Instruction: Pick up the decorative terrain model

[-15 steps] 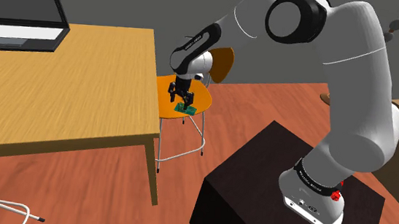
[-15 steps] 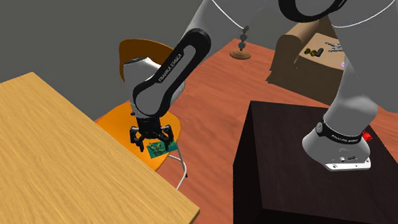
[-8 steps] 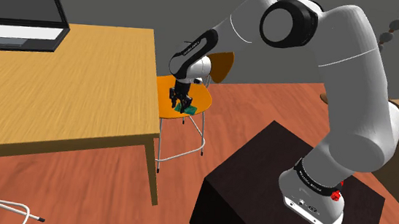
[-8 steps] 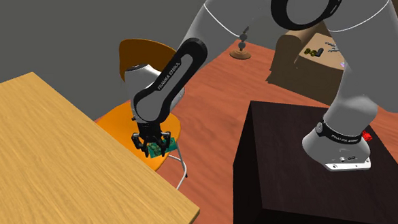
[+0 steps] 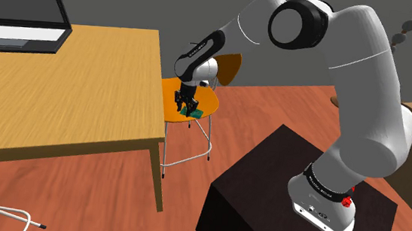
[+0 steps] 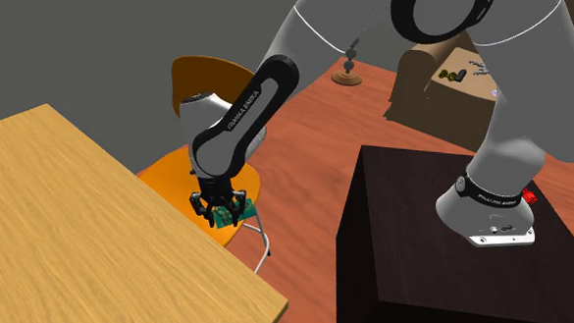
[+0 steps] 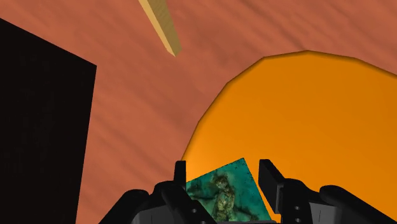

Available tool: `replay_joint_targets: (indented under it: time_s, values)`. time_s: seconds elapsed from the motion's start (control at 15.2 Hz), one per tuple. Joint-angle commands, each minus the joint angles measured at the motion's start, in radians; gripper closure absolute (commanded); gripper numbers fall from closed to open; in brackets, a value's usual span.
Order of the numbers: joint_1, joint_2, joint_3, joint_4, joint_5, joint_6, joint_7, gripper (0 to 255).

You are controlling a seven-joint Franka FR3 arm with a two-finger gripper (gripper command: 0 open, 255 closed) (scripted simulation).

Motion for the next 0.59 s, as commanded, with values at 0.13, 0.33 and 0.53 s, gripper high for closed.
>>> replay_joint_targets:
  time_s: [0.13, 0.33, 0.53]
  values:
    - [-0.001, -0.033, -0.002, -0.014, -0.001, -0.017, 0.005, 255]
    - [-0.001, -0.067, -0.003, -0.025, -0.003, -0.039, 0.011, 255]
    - [-0.001, -0.099, -0.004, -0.035, -0.004, -0.062, 0.017, 255]
